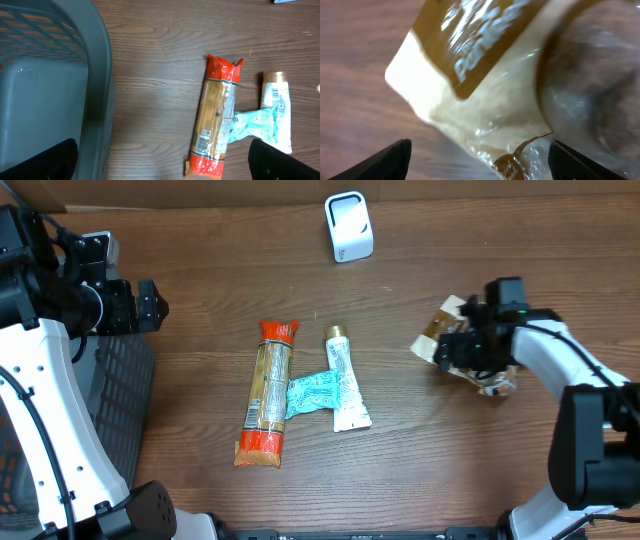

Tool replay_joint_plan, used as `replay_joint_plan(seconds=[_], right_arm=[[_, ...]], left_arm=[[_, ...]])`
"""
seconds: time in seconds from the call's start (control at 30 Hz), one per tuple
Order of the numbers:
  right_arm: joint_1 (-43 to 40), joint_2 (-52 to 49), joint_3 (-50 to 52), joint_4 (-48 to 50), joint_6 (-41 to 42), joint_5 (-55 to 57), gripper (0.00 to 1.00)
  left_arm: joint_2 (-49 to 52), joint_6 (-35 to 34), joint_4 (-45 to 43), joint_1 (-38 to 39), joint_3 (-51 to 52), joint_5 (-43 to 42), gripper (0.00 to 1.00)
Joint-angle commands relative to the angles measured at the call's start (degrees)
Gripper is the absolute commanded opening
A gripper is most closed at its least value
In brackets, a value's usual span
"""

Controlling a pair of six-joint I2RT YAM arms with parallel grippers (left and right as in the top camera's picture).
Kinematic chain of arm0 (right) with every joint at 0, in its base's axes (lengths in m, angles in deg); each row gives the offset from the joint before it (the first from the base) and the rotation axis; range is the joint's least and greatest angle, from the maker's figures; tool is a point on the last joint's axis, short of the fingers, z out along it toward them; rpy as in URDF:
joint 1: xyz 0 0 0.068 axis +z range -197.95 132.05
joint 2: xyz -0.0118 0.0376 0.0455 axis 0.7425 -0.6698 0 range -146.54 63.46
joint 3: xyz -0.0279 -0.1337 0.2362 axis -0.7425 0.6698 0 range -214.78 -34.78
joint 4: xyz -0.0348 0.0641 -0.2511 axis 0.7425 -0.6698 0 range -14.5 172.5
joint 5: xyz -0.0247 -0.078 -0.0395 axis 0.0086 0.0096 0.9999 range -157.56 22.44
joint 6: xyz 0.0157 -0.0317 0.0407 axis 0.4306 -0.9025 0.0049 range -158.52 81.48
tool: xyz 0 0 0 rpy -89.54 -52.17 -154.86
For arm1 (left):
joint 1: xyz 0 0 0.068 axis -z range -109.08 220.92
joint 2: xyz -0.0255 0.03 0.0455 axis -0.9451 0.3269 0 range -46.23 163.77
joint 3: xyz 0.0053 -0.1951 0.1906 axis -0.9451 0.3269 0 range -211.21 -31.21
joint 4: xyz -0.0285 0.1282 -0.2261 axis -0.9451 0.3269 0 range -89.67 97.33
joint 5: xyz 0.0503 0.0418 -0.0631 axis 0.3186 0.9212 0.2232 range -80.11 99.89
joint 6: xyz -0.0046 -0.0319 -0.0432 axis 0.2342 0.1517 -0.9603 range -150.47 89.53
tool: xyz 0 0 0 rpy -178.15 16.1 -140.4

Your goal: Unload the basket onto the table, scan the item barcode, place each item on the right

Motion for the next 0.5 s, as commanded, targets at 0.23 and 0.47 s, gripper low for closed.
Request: replay_joint_plan(seconds=[0.23, 0.47], right_arm=[[8.00, 1.55, -5.22, -6.64, 0.24, -3.08, 0.84], [5.53, 8.55, -11.41, -19.58, 17.44, -5.99, 0.91]], left_arm=[[0.35, 1.27, -0.11, 0.07, 0.20, -0.94, 1.00], [0.35, 1.27, -0.11, 0.07, 0.20, -0.94, 1.00]])
